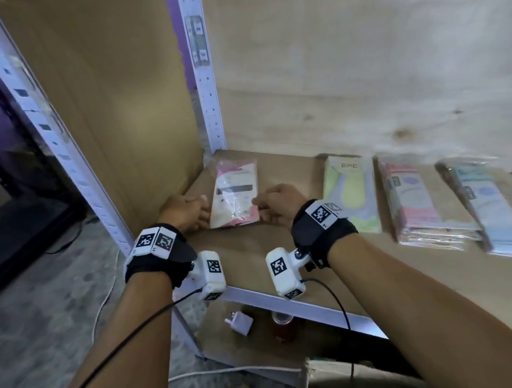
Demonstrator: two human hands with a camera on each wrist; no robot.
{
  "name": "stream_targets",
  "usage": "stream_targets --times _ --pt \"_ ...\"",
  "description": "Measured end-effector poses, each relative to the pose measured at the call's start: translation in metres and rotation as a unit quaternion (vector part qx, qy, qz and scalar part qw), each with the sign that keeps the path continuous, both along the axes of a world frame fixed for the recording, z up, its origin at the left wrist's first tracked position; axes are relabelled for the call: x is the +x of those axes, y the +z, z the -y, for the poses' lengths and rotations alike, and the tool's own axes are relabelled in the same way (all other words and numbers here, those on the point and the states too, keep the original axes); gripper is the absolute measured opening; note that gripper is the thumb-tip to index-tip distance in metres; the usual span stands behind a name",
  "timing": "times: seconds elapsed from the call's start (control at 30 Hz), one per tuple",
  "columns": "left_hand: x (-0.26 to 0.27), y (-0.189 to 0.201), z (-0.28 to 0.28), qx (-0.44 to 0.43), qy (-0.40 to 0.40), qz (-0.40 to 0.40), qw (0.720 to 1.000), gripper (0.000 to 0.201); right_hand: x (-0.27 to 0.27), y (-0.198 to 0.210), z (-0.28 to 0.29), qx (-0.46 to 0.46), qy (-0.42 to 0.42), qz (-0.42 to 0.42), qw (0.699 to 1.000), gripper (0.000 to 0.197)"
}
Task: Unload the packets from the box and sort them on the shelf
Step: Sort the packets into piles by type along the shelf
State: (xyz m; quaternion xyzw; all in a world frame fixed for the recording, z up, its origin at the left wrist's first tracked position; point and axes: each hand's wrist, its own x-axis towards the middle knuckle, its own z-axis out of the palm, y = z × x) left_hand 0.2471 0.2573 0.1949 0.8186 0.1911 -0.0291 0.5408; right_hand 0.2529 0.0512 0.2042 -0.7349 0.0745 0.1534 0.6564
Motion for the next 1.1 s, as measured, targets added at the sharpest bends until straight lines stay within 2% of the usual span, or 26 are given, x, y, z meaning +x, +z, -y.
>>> stream_targets --times 0.07,0.17,0.23,0.3,0.37,0.47,0.6,0.63,0.7,0.73,0.8,0.83,0.9,1.0,1.1 --pt "-0.010 0.002 0.003 0.011 -0.028 -0.038 0.999 0.031 -0.008 -0.001 0.005 -0.033 0.023 0.008 0.999 0.009" --pt "-0.029 0.013 0.019 0.007 -0.127 -0.098 0.987 0.030 -0.022 0.000 0.017 -0.075 0.048 0.032 0.995 0.026" --pt "-0.040 0.023 0.031 0.009 -0.161 -0.120 0.980 0.034 -0.032 0.007 0.028 -0.077 0.054 0.054 0.994 0.019" --pt "-0.049 0.032 0.044 0.001 -0.164 -0.117 0.980 0.038 -0.042 0.017 0.042 -0.088 0.062 0.086 0.990 0.011" --pt "-0.054 0.038 0.057 -0.063 -0.117 -0.075 0.988 0.042 -0.052 0.031 0.059 -0.118 0.080 0.137 0.980 0.002" --pt "-0.059 0.055 0.074 -0.172 -0.090 0.004 0.981 0.060 -0.067 0.052 0.084 -0.149 0.065 0.216 0.963 0.015" --pt "-0.060 0.076 0.104 -0.322 -0.165 0.026 0.932 0.099 -0.092 0.077 0.116 -0.199 0.048 0.318 0.926 0.016" --pt "-0.059 0.079 0.113 -0.360 -0.171 0.033 0.917 0.100 -0.098 0.083 0.124 -0.220 0.054 0.346 0.911 0.018" --pt "-0.058 0.081 0.130 -0.422 -0.185 0.053 0.886 0.091 -0.108 0.090 0.139 -0.286 0.069 0.381 0.877 0.024" --pt "-0.058 0.081 0.138 -0.442 -0.191 0.061 0.874 0.080 -0.111 0.092 0.146 -0.326 0.077 0.383 0.861 0.027" --pt "-0.058 0.079 0.154 -0.450 -0.186 0.084 0.869 0.046 -0.117 0.094 0.163 -0.378 0.095 0.367 0.844 0.035" --pt "-0.057 0.078 0.162 -0.438 -0.173 0.096 0.877 0.031 -0.120 0.093 0.174 -0.371 0.102 0.362 0.849 0.039" --pt "-0.056 0.075 0.176 -0.415 -0.148 0.104 0.892 0.017 -0.125 0.089 0.196 -0.323 0.089 0.371 0.866 0.040" --pt "-0.055 0.068 0.197 -0.414 -0.142 0.085 0.895 0.016 -0.124 0.078 0.231 -0.266 -0.025 0.353 0.897 0.035" --pt "-0.055 0.058 0.218 -0.421 -0.175 0.053 0.888 0.016 -0.117 0.063 0.260 -0.165 -0.060 0.246 0.953 0.031"
